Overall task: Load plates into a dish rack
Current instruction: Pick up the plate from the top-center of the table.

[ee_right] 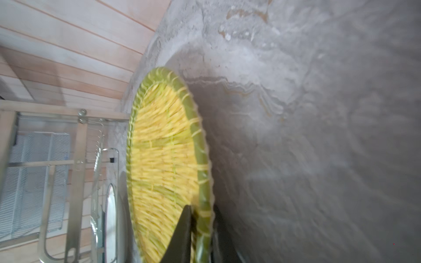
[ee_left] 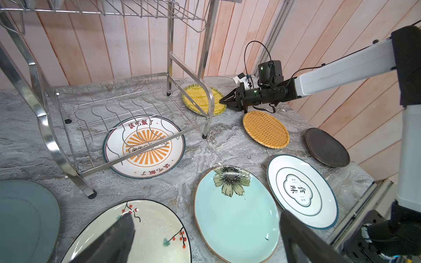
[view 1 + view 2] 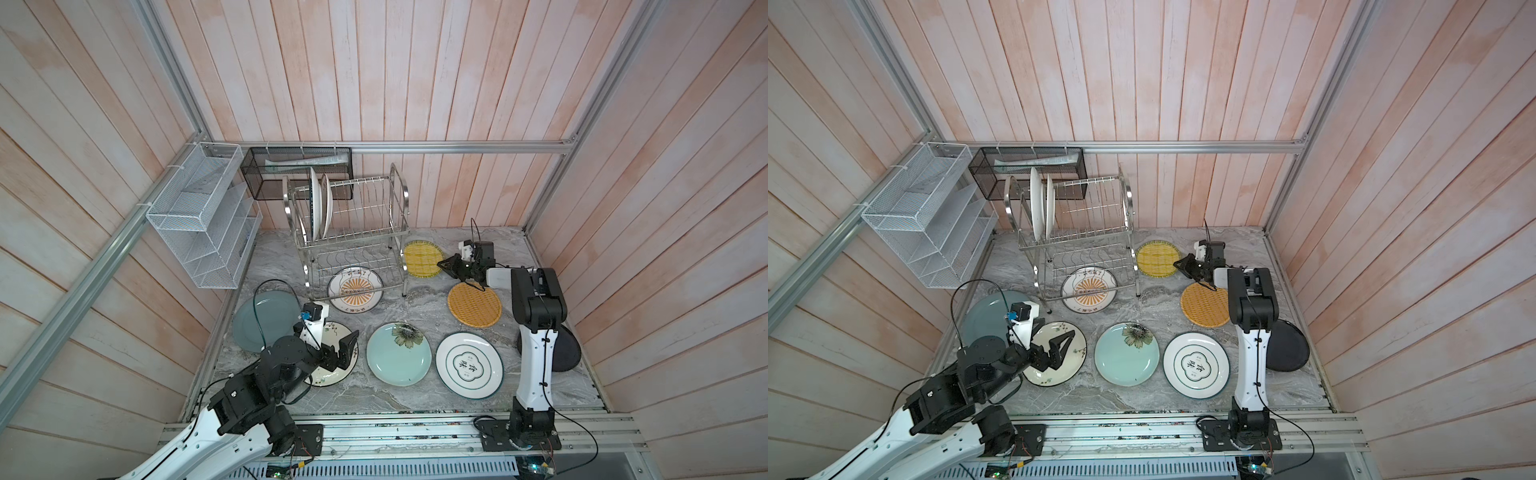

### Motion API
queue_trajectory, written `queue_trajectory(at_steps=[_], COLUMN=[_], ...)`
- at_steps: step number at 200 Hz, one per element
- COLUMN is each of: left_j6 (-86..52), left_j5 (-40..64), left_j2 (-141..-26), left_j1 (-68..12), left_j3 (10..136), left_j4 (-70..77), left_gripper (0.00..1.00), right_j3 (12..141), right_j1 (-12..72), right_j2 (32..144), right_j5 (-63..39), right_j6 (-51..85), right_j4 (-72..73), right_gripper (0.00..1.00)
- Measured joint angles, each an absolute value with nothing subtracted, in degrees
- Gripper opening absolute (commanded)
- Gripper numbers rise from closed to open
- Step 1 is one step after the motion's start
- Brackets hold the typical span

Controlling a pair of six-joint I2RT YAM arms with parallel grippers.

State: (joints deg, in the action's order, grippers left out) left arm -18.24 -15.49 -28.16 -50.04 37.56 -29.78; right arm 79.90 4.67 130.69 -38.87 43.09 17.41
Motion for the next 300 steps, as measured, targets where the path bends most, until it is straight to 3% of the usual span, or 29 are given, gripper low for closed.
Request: queue_trajectory(at_steps=[26,149,240,300], left_j6=[-18.26,-18.24,-17.50,-15.64], left_j5=[-15.49,-17.04,-18.17,-13.72], left_j2=[-28.12,-24.69,-24.82,-34.54], left_j1=[-50.04,-50.04,-50.04,-50.04], left_j3=[37.56,37.32,36.51,35.64], left_j4=[-29.80,-29.61,-28.38,-21.04], left_gripper=[1.00,1.00,1.00,0.93], right_j3=[75.66,56.34,47.35,40.95], right_j1=[4.25,-0.25,-0.19,3.20], right_j2=[127.70,102.65,81.47,71.96], right_j5=[-39.24,-33.71,-28.27,-23.77], right_j6=[46.26,52.95,49.84,48.82], right_j4=[22.17,24.95,12.12,4.21], right_gripper=[0.00,0.00,0.00,0.00])
